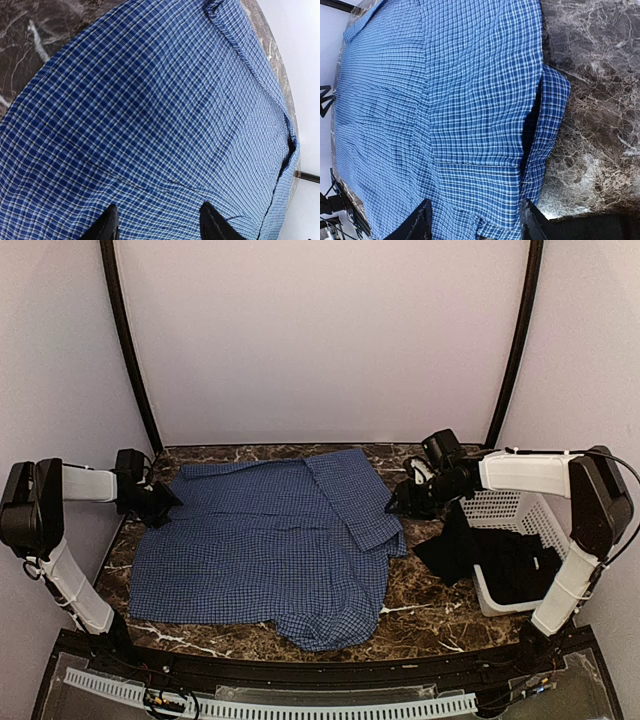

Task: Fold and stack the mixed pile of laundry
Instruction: Pick up the flattened shirt from the center of the board.

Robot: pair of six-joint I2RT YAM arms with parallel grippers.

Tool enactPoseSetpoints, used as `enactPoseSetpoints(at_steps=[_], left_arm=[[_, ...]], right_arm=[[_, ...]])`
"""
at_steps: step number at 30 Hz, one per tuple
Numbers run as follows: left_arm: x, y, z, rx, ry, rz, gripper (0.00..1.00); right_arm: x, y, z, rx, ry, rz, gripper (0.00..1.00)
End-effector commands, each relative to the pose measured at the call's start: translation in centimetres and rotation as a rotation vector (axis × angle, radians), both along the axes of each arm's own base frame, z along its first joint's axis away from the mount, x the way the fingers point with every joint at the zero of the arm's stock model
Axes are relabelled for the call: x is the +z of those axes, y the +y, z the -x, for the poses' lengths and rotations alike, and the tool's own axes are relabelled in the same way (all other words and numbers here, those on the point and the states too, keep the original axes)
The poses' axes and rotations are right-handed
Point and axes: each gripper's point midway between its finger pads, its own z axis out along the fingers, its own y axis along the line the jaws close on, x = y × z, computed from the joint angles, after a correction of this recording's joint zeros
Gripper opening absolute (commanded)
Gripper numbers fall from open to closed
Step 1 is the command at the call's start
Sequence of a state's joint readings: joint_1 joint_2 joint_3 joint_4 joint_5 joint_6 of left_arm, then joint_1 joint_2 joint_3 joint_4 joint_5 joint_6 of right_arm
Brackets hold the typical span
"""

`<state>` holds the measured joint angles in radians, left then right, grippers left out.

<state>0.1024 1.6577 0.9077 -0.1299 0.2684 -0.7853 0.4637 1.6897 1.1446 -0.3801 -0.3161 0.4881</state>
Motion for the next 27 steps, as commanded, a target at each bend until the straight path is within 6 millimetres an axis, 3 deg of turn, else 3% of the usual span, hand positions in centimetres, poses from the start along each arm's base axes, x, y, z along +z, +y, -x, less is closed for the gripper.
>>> enactPoseSetpoints(at_steps=[1,6,9,11,14,19,20,21,27], left_arm=[[3.0,-0.4,-1.1,-0.053,-0.076,-0.026,0.54],[3.6,-0.5,-2.2,-0.055,-0.100,-0.030,0.55],[4.2,-0.3,-3.9,-0.057,-0.118,-0.042,0.56],[4.6,-0.2,-5.4,-0.059,-0.134,-0.039,0.56],[5.1,-0.4,-7.5,-0.067,-0.159,-0.019,0.57],[5.6,-0.3,-12.0,-0.063,-0.217,0.003,0.58],[4.9,-0.4,-12.7,-0.072,-0.218,0.013,0.58],[5.7,-0.4,-13.8,-0.075,-0.246,0.014,0.58],[4.6,0.1,-17.2,-0.070,-0.245,0.004,0.54]], right_arm=[[-1.2,0.1,-0.6,-0.012,0.008,-0.004,0.51],[-2.6,0.3,-0.8,-0.009,0.036,0.005,0.47],[-3.5,0.2,-0.9,-0.012,0.053,0.015,0.45],[-3.9,0.4,-0.9,-0.004,0.064,0.009,0.40],[-4.1,0.7,-0.9,0.009,0.077,-0.008,0.24],[-2.6,1.2,-1.0,0.020,0.059,-0.046,0.04],[-2.2,1.2,-1.1,0.020,0.056,-0.053,0.01],[-1.8,1.3,-1.2,0.023,0.051,-0.060,0.00],[0.5,2.0,-1.7,0.041,0.022,-0.106,0.00]])
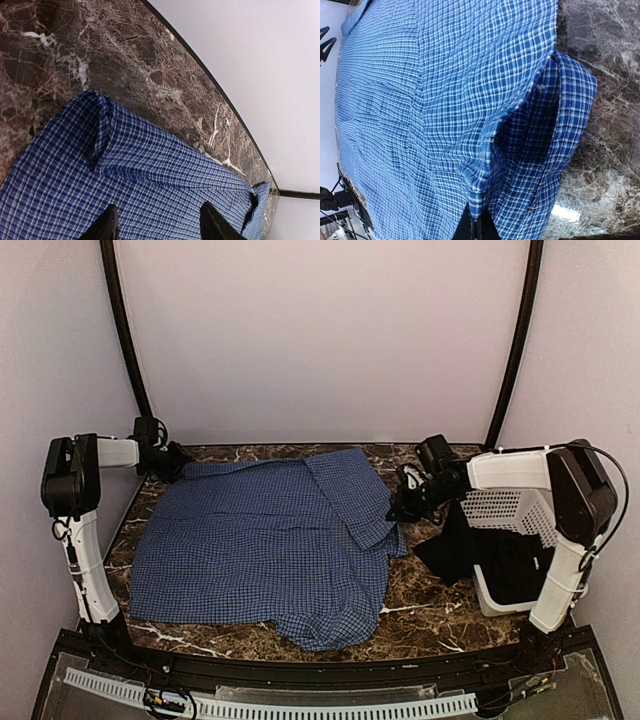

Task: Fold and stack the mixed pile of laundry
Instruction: Pick up the flattened shirt from the center of the board.

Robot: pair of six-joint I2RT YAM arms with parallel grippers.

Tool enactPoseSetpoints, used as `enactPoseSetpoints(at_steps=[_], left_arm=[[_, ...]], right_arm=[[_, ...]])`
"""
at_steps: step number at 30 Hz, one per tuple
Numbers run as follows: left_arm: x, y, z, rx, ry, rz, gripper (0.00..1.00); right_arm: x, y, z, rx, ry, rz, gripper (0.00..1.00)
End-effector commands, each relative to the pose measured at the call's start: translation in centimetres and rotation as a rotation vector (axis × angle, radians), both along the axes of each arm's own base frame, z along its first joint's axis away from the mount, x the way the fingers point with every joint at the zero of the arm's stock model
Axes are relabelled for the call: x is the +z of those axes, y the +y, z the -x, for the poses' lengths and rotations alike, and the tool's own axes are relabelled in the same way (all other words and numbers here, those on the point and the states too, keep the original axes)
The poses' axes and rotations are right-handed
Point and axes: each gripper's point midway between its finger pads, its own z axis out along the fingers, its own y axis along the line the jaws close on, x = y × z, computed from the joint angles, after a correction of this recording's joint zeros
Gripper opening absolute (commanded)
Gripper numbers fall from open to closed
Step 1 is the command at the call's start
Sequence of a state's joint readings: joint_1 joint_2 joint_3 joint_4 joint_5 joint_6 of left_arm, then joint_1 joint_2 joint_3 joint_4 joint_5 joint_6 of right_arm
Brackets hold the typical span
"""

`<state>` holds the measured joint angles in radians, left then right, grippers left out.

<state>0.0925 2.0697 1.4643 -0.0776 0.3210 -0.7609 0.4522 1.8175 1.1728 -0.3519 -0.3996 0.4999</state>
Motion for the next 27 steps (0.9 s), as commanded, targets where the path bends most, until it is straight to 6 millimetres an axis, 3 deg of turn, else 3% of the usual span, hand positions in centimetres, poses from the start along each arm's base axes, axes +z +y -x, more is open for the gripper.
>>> enactPoseSetpoints(at_steps=[1,7,13,21,27], left_arm=[[0.8,0.1,-2.2,-0.002,-0.034,-0.002,0.53],[-1.9,0.7,-1.8,0.031,0.024,-0.012,0.45],[-3.1,0.7,-1.2,0.038,0.044,-0.013,0.35],[-4.1,1.1,-1.0,0.050,0.072,-0.030,0.34],[-4.3,1.6,-1.9,0.053,0.080,-0.053,0.33]], right_arm=[[4.3,1.0,-1.4,0.012,-0.084,-0.080,0.00],[6.7,1.6,-1.5,0.018,-0.119,-0.138,0.00],[9.3,2.1,-1.7,0.030,-0.159,-0.191,0.00],[11.4,2.5,-1.9,0.035,-0.193,-0.235,0.00],[11.8,2.8,-1.9,0.046,-0.196,-0.254,0.00]])
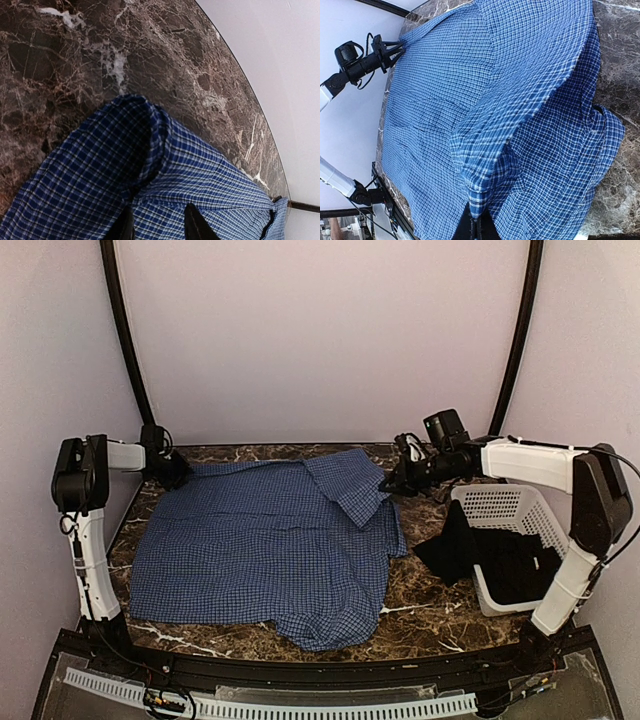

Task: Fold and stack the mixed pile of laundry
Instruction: Pick up the flattened shirt from the center of the board.

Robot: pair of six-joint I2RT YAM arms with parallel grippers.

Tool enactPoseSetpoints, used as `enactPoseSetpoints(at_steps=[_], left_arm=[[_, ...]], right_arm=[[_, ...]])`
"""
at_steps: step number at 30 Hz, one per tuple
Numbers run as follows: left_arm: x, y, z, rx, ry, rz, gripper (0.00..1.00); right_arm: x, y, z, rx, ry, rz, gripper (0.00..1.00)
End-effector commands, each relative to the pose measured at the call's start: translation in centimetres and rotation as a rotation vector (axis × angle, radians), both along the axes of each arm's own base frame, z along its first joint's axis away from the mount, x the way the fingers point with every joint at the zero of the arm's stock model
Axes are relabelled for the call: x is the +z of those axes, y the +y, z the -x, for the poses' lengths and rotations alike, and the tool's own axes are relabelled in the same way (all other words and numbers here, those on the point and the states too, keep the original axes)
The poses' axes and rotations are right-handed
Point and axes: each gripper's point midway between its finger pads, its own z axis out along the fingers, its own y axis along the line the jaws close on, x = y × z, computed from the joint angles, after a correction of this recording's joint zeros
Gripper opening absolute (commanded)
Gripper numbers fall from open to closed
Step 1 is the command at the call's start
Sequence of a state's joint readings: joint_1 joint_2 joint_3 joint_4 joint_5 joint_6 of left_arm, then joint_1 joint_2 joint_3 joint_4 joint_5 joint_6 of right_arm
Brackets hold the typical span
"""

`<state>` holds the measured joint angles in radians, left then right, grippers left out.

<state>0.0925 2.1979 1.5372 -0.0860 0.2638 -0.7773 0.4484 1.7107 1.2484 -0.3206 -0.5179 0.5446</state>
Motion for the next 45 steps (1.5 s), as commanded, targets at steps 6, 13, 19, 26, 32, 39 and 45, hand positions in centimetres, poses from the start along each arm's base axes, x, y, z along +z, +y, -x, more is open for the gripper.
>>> enactPoseSetpoints(at_steps=[6,13,19,26,32,39,45], left_arm=[[-0.6,0.6,-0.8,0.011,0.029,-0.027,0.25],[-0.5,0.8,-0.8,0.027,0.030,-0.022,0.06],[0.0,1.0,-0.7,0.044,0.021,-0.021,0.09],[-0.1,2.6,0.6,0.085,0.022,-0.032,0.20],[0.1,3.2,0.2,0.088,0.004,-0.054,0.26],[0.3,3.7,-0.3,0.093,0.003,-0.078,0.27],[-0.2,3.8,-0.9,0.091,0.001,-0.085,0.31]], right_arm=[[4.2,0.5,-1.1,0.006,-0.086,-0.093,0.00],[6.3,0.8,-1.0,0.020,-0.130,-0.133,0.00],[6.5,0.6,-1.0,0.018,-0.133,-0.133,0.00],[6.9,0.4,-1.1,0.016,-0.143,-0.137,0.00],[7.3,0.4,-1.2,0.015,-0.150,-0.154,0.00],[7.0,0.3,-1.5,0.011,-0.142,-0.153,0.00],[6.9,0.3,-1.6,0.010,-0.138,-0.157,0.00]])
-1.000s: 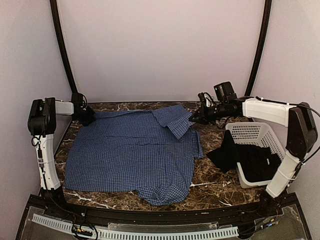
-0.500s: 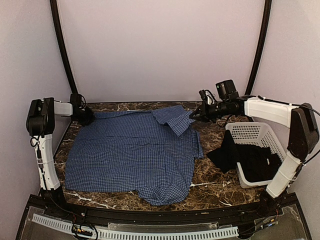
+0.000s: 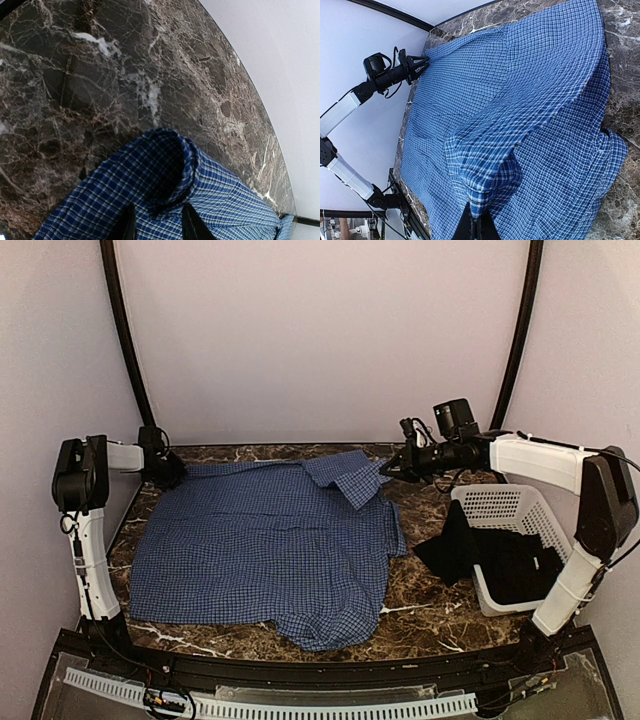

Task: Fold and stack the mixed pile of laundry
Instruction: Pick up the flattened shirt from the center of the board.

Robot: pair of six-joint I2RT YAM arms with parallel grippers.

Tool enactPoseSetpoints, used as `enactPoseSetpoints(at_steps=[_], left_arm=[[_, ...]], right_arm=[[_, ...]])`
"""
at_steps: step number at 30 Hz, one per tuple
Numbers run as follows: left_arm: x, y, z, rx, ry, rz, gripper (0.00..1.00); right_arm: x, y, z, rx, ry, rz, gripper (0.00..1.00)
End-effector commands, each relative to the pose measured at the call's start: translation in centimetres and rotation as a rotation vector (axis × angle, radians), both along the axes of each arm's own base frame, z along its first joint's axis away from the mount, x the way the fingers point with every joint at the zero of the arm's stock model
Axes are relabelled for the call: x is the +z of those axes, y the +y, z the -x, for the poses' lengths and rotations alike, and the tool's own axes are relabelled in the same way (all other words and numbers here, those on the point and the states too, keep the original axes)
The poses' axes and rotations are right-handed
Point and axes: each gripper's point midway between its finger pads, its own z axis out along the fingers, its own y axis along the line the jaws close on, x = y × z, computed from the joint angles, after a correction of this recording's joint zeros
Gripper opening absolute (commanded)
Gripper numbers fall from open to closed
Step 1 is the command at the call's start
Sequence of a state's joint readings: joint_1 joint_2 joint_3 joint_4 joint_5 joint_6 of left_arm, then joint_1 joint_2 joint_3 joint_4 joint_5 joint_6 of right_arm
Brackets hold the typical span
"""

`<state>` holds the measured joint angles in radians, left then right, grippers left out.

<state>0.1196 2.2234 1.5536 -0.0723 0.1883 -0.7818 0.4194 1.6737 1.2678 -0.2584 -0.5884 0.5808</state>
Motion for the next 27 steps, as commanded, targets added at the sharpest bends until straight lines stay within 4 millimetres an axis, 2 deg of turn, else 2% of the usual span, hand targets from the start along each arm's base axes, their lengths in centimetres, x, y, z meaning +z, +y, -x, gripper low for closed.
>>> enactPoseSetpoints(at_steps=[1,6,11,15,19,22,23,27], left_arm=[[0.6,0.8,-0.5,0.005,-0.005,-0.028,0.31],[0.9,0.4,-1.6,-0.020,-0.035,-0.012,0.24],[1.2,0.1,-2.0,-0.042,-0.055,0.000,0.11],[1.9,-0.1,-2.1,-0.048,-0.070,0.012,0.00],[3.8,-0.3,-1.8,-0.047,-0.094,0.019,0.00],[6.1,-0.2,-1.5,-0.055,-0.107,0.008,0.00],[6.2,-0.3,-1.2,-0.061,-0.092,0.005,0.00],[9.1,-0.4,-0.5,-0.078,-0.102,0.009,0.00]], right_arm=[[3.0,0.2,-0.8,0.006,-0.078,-0.051,0.00],[3.2,0.2,-1.0,0.006,-0.078,-0.057,0.00],[3.7,0.5,-1.1,0.019,-0.083,-0.074,0.00],[5.0,0.9,-0.9,0.038,-0.097,-0.106,0.00],[7.0,0.9,-0.4,0.051,-0.130,-0.131,0.00],[8.6,0.8,0.3,0.055,-0.154,-0.148,0.00],[9.1,0.8,0.6,0.059,-0.161,-0.153,0.00],[10.3,0.8,1.9,0.060,-0.179,-0.157,0.00]])
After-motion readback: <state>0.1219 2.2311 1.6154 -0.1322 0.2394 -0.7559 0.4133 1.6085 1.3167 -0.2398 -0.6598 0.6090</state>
